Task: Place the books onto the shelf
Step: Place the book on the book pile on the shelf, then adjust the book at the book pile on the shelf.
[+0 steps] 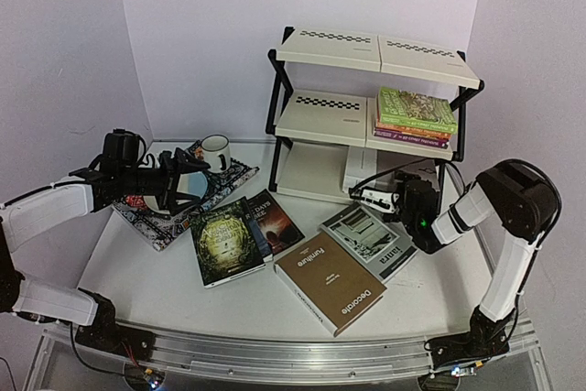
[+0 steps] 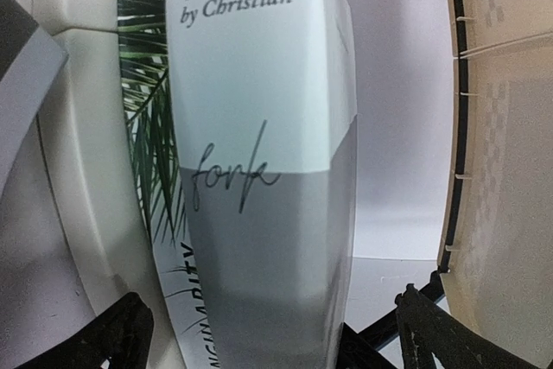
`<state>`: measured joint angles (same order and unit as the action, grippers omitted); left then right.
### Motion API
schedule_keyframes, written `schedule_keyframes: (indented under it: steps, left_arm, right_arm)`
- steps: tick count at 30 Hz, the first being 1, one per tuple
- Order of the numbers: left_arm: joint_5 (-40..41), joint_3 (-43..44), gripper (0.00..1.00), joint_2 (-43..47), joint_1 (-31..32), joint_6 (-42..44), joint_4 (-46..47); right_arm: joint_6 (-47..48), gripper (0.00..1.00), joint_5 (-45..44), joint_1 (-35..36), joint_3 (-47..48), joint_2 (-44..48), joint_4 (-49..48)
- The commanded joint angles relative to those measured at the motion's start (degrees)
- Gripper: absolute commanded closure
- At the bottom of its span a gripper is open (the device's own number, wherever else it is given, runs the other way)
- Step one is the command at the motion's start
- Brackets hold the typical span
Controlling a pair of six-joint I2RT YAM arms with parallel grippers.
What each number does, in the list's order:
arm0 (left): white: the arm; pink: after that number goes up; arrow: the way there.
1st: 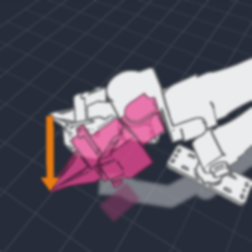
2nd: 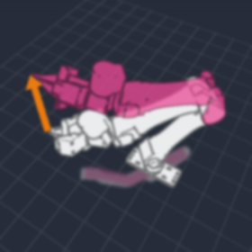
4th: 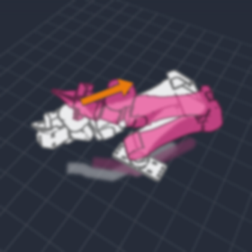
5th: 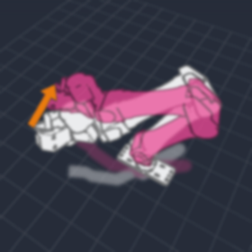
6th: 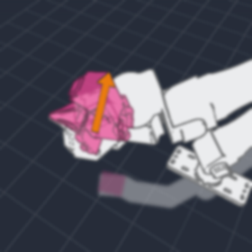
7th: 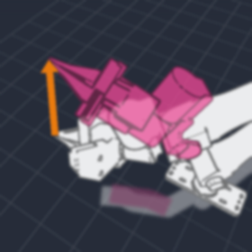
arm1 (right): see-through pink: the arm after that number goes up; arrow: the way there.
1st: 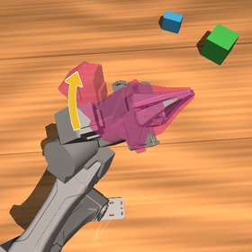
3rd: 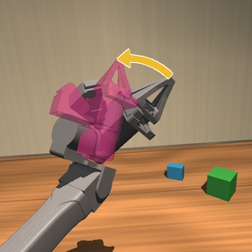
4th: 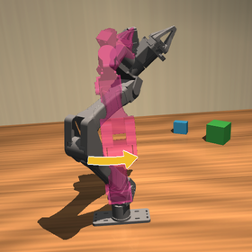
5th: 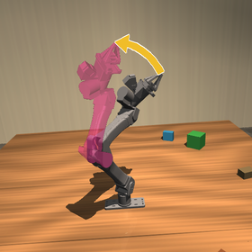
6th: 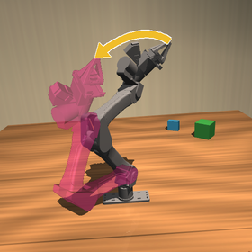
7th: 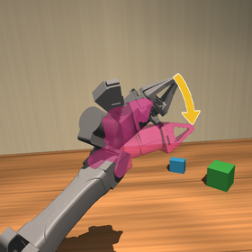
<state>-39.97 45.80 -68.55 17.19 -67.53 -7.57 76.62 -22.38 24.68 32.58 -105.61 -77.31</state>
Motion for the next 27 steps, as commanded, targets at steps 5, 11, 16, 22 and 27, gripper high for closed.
schedule_keyframes:
  steps: [5,11,16,22,27]
  left_arm:
    - [-0.6,2.2,0.08,1.2,-0.2,0.6,0.7]
    - [-0.4,2.0,0.08,1.5,-0.2,0.5,0.8]
    - [-0.3,1.5,0.08,2.1,-0.2,0.3,0.8]
    - [0.0,1.5,0.08,2.1,-0.1,0.2,0.7]
    - [0.1,1.4,0.08,2.4,-0.1,-0.1,0.7]
  right_arm:
    - [-4.6,0.02,-4.1,3.7,0.1,6.6,0.9]
    - [-8.6,0.02,-6.9,8.3,-1.6,12.8,4.8]
    - [-15.4,0.02,-8.2,13.5,-3.3,20.1,15.1]
    - [-51.8,0.07,-4.6,15.8,4.5,30.7,48.8]
    - [-71.7,0.31,-8.2,15.8,4.6,32.8,54.2]
